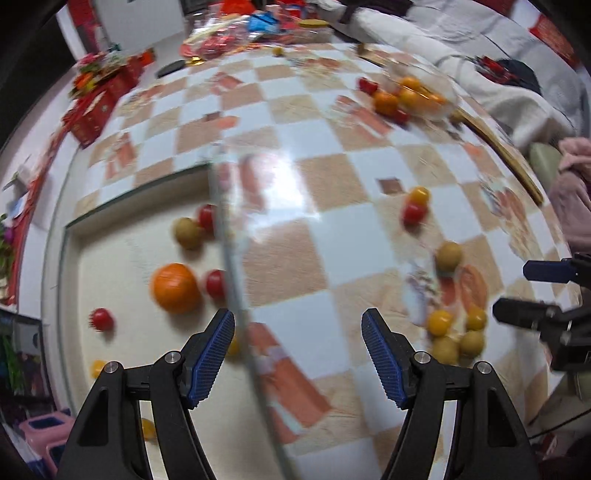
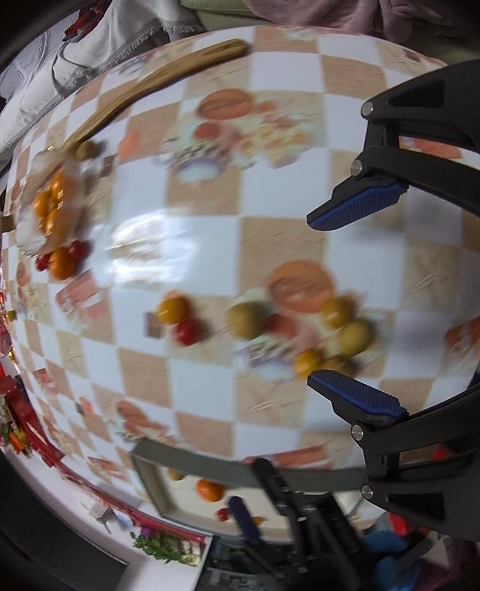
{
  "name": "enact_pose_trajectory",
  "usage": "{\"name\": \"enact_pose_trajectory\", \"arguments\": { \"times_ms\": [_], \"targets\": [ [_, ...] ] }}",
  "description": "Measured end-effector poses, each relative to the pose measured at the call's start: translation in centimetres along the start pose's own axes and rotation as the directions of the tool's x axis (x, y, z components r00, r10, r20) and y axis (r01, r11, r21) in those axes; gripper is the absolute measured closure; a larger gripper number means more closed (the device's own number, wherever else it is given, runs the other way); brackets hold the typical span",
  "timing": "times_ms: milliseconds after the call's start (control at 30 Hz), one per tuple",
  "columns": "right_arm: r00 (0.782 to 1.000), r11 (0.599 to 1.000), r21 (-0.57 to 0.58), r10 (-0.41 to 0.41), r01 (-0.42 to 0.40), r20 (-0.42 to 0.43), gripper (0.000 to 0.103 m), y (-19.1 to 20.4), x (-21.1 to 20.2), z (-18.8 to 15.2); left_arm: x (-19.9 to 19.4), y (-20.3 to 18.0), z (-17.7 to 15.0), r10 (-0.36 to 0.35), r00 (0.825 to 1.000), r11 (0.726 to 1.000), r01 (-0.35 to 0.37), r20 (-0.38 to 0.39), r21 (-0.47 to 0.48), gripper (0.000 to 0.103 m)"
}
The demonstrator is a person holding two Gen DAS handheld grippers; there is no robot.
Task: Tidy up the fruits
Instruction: 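Move both open tools back over the tan fruits on the table, then grasp a tan fruit with the right tool while the left tool grasps another tan fruit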
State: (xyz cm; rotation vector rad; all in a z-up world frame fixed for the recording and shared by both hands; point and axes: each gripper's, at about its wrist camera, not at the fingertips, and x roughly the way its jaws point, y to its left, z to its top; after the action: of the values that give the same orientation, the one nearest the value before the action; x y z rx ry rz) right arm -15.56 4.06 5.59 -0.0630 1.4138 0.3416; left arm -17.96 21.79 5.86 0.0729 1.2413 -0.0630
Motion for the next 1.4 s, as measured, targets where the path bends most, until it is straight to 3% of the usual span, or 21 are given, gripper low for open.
{"name": "enact_pose_trajectory", "arguments": {
  "times_ms": [133, 200, 367, 600, 967, 1033, 1200, 1400],
  "targets": [
    [1.0, 0.998, -0.053, 0.017, -0.018, -0.01, 0.023, -0.2, 0.2, -2.8, 0.5, -2.3, -1.5, -0.046, 0.999, 0.996, 0.047, -0.025, 0.077, 0.03],
    [0.999, 0.995, -0.091, 0.028, -0.029, -0.016, 0.035, 0.2, 0.7, -3.5, 0.9, -2.9, -2.1, -0.041, 0.998, 0.994, 0.045, -0.046, 0.1, 0.03],
    [0.998, 0.991, -0.122, 0.055, -0.057, -0.027, 0.045, 1.0, 2.5, -3.7, 1.5, -2.7, -2.4, -0.027, 0.997, 0.996, 0.033, -0.077, 0.084, 0.03],
    [0.996, 0.989, -0.12, 0.085, -0.088, -0.027, 0.045, 0.3, 3.0, -3.6, 1.4, -2.6, -2.5, -0.018, 0.997, 0.996, 0.025, -0.08, 0.085, 0.03],
    [0.998, 0.986, -0.161, 0.054, -0.046, 0.044, 0.045, 0.9, 3.5, -0.5, 2.0, -4.3, -3.2, -0.061, 0.993, 0.991, 0.073, -0.103, 0.108, 0.03],
    [0.998, 0.982, -0.187, 0.048, -0.038, 0.051, 0.049, 0.8, 3.5, -0.4, 2.0, -4.7, -3.4, -0.071, 0.992, 0.989, 0.083, -0.104, 0.119, 0.03],
    [0.998, 0.972, -0.232, 0.049, -0.04, 0.035, 0.073, 0.8, 3.4, -0.9, 2.0, -5.5, -3.3, -0.105, 0.989, 0.987, 0.116, -0.102, 0.11, 0.03],
    [0.998, 0.97, -0.238, 0.053, -0.047, 0.019, 0.073, -0.4, 3.2, -1.6, 1.8, -6.5, -3.2, -0.136, 0.986, 0.98, 0.149, -0.099, 0.129, 0.03]
  ]
}}
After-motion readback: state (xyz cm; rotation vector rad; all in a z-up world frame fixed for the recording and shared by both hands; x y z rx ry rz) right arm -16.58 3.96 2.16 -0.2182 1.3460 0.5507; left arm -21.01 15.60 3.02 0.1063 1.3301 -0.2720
